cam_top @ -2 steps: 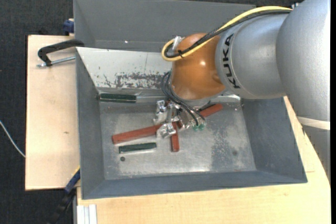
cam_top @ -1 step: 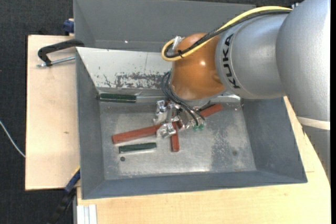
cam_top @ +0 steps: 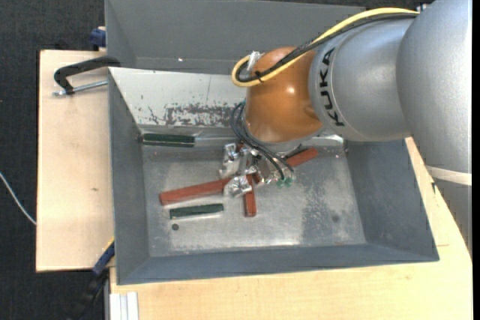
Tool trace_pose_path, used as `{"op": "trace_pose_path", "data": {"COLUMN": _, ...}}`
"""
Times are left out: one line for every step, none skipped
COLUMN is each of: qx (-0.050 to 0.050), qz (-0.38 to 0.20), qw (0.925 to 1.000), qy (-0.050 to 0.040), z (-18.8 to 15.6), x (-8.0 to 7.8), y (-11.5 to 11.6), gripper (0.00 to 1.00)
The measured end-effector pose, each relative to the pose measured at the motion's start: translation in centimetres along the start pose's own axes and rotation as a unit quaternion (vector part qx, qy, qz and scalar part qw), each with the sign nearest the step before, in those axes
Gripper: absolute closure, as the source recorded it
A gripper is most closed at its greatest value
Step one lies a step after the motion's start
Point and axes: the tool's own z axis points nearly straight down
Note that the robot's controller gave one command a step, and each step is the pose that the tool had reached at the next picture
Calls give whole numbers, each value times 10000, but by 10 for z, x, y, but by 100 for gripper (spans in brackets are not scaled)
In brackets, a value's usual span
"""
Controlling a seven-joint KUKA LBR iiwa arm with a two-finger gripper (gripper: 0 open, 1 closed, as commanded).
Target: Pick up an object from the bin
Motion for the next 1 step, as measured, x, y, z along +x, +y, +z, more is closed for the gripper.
{"op": "trace_pose_path", "data": {"qx": -7, "qz": 1, "qw": 10000, "qy": 6, "z": -17, "x": 1, "y": 1, "gripper": 100}}
